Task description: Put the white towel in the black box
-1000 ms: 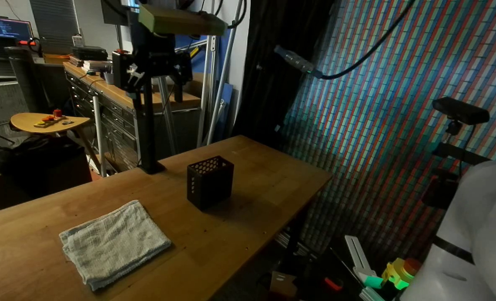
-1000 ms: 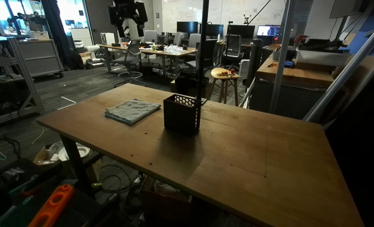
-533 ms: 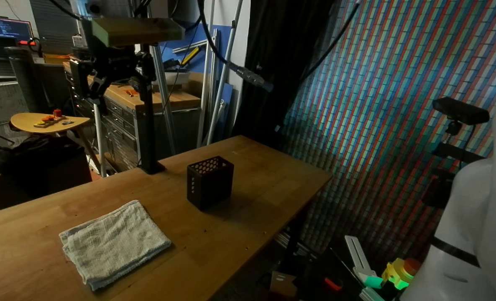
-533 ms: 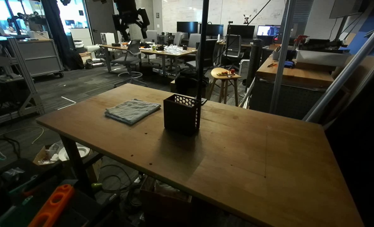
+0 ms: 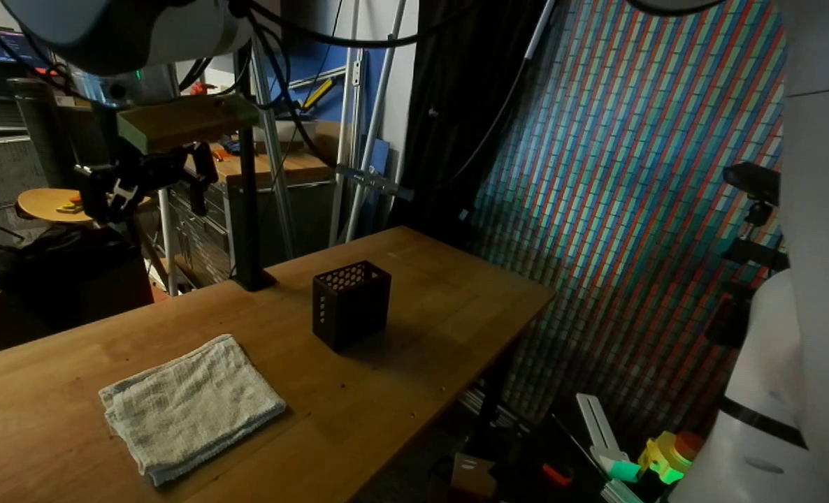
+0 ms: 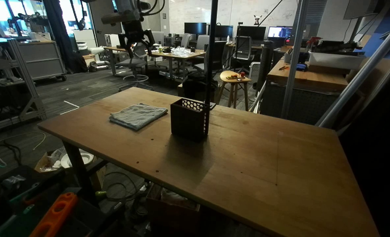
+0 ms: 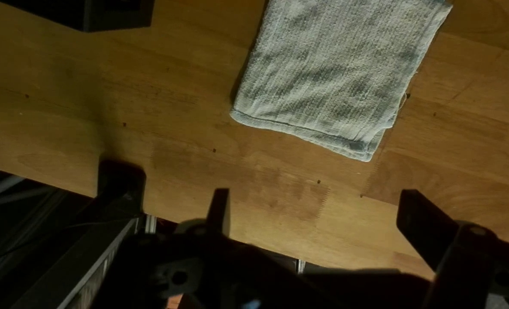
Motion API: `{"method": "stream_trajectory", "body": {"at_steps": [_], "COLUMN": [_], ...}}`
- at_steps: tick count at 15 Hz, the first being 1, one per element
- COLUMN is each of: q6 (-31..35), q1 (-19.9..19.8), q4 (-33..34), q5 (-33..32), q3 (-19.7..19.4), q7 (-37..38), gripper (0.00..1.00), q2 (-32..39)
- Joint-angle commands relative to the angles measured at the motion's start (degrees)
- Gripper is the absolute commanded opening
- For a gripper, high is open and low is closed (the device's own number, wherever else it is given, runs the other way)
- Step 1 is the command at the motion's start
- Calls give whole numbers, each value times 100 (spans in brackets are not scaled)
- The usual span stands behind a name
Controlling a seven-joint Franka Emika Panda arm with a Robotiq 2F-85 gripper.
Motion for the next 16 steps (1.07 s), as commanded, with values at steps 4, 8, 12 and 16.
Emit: {"method": "stream_trajectory", "body": {"at_steps": [4,8,12,16], "q6": [318,468,725,922], "q1": [162,162,192,214], "q4": [269,251,308,200], "q5": [65,131,152,185], "q3": [-157,-162,-159,-170], "q7": [-368,-474,-547,-554], "gripper": [100,100,100,100], "q2": [665,945,1223,1339]}}
